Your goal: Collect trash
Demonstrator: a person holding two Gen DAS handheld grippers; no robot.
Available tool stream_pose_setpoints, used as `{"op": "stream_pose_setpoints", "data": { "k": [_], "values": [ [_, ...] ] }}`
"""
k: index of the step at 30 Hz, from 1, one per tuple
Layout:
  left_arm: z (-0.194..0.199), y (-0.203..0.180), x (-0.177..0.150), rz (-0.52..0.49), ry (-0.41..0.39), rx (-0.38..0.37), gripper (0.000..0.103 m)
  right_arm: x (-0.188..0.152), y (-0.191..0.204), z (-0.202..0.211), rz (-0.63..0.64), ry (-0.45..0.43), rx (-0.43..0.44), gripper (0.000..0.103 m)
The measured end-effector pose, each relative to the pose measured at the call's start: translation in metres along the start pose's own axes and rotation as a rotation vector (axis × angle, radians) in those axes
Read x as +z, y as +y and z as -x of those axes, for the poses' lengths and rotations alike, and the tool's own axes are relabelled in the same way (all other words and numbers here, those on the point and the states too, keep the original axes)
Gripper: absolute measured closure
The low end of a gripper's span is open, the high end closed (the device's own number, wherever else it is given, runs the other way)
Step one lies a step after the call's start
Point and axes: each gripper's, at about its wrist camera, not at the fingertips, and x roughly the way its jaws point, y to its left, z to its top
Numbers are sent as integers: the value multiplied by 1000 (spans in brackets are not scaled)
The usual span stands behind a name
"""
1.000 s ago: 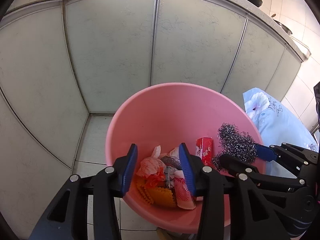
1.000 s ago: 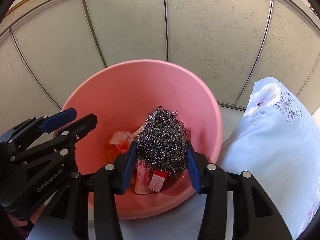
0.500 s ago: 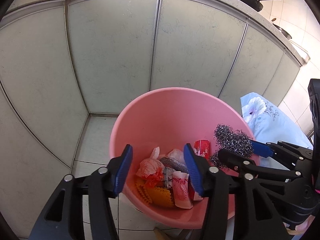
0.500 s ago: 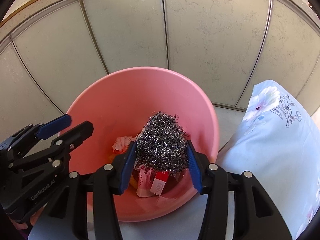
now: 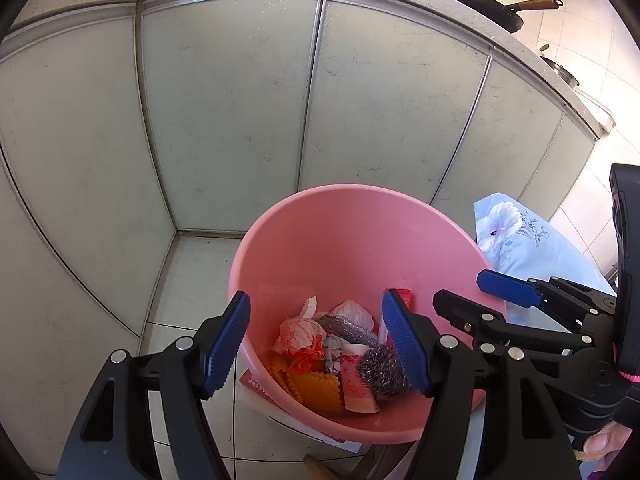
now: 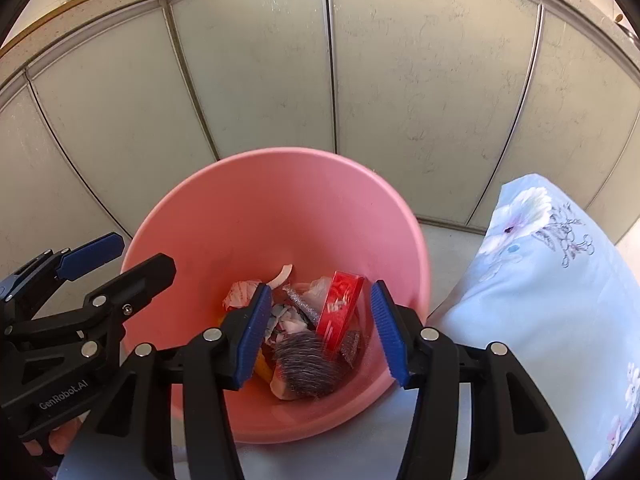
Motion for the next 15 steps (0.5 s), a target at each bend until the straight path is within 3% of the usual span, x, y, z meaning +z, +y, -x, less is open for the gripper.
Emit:
{"op": "stream_pose_setpoints", "data": {
  "k": [15],
  "values": [
    [33, -11, 5, -15, -60, -7, 32, -9, -5, 28, -44, -63, -6, 31]
  ]
}}
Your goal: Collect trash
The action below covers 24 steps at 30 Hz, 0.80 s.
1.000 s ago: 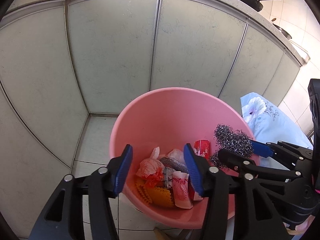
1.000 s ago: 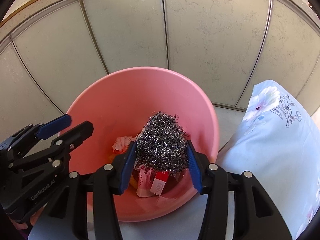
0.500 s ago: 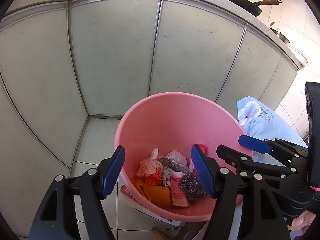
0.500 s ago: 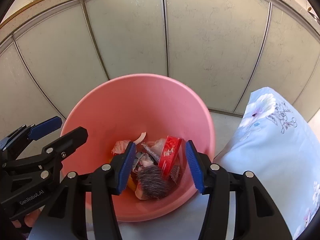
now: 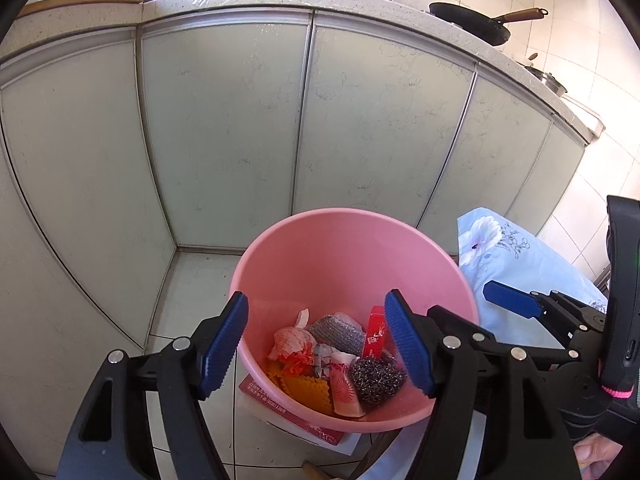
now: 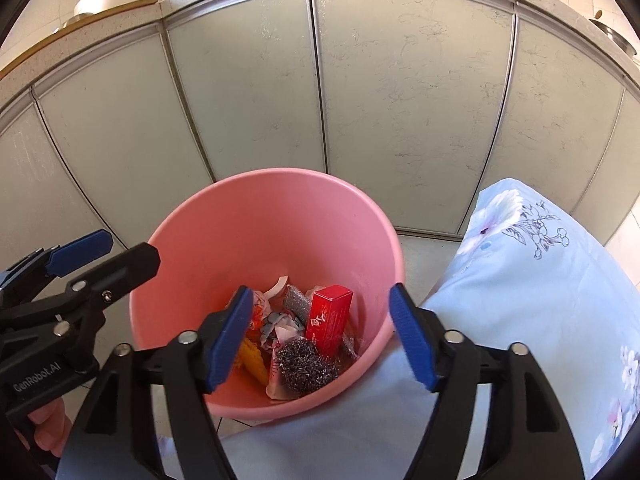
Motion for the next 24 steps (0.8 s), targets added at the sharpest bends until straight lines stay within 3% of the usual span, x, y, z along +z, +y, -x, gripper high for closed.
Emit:
{"op": "stream_pose_setpoints", "data": {
  "k": [2, 7, 18, 24],
  "values": [
    [6, -2, 0, -2, -13, -2, 26, -2, 1, 4, 3, -6, 3, 30],
    [19, -8, 3, -9, -41, -2, 23, -7, 4, 13, 11, -18, 2, 30],
    [45, -13, 6, -24, -99, 9, 22, -14, 7, 48, -9, -81, 13, 30],
    [61, -18, 6, -46, -129, 18, 22, -26, 5, 75, -1, -129, -24, 29]
  ]
}}
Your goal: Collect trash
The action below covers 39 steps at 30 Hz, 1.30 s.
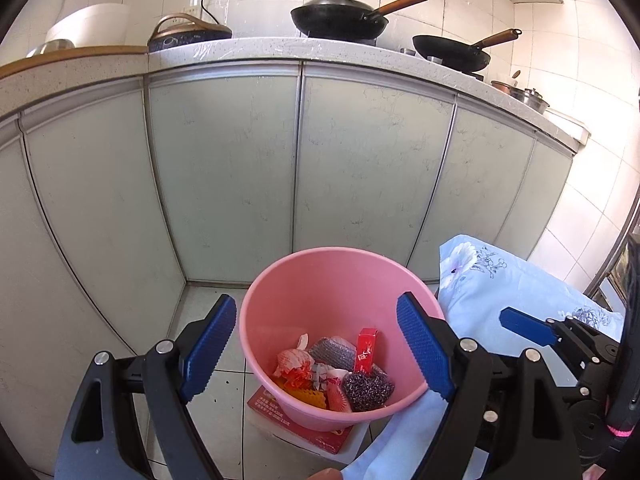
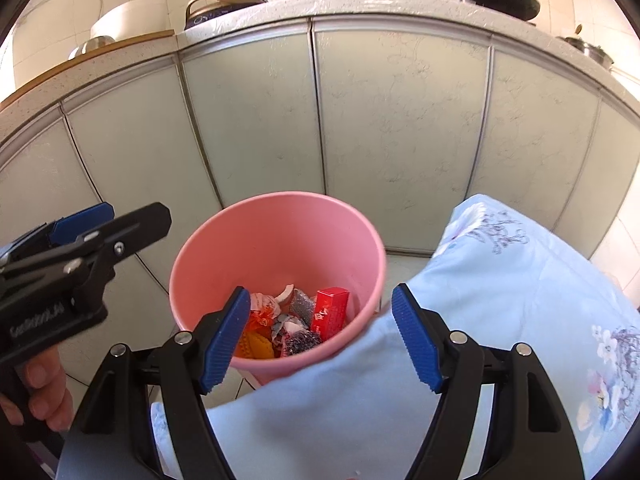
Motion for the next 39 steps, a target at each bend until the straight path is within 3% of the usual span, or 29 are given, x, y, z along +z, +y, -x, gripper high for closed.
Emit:
{"op": "stream_pose_setpoints", "data": {
  "k": [20, 39],
  "values": [
    [63, -34, -12, -21, -68, -24, 26, -23, -12, 85, -63, -105, -87, 29],
    [76, -59, -36, -53, -47, -56, 33, -57, -25, 118, -114, -130, -203, 29]
  ]
}}
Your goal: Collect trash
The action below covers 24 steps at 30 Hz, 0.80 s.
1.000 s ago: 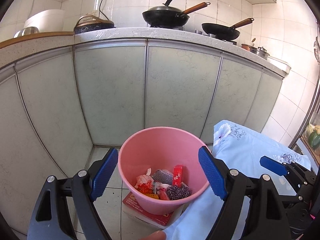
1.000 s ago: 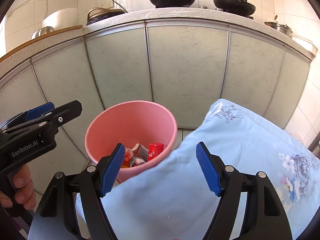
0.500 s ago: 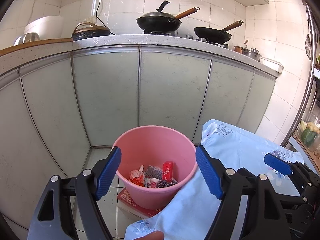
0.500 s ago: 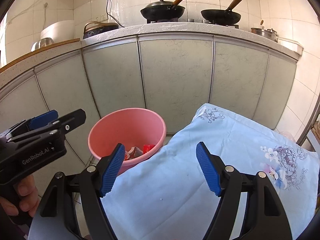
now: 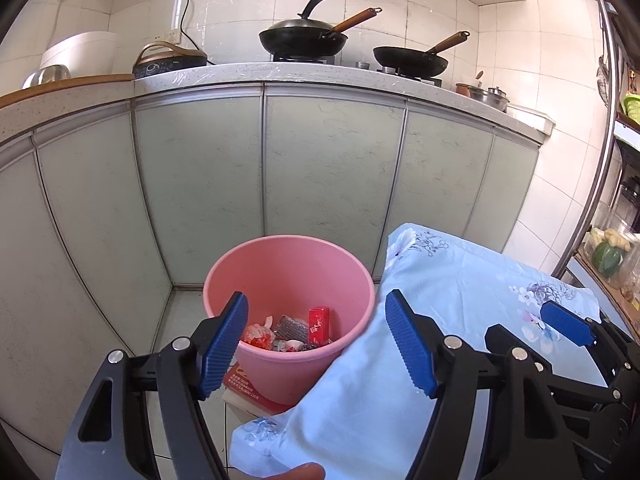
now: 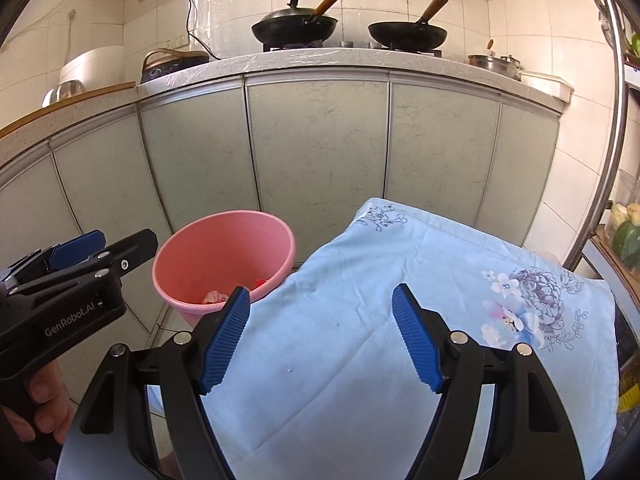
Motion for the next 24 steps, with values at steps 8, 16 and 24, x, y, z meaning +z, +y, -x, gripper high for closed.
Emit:
{"op": "stream_pose_setpoints", "data": {
  "k": [8, 16, 24],
  "values": [
    [1, -11, -2, -14, 1, -19, 35, -6, -9, 5, -14, -6, -35, 29],
    [0, -20, -2, -37, 2, -34, 36, -9, -13, 6, -22, -3, -38, 29],
    [-3, -24, -3, -47, 7, -40, 36, -10, -14, 6, -27, -3, -39, 29]
  ]
}}
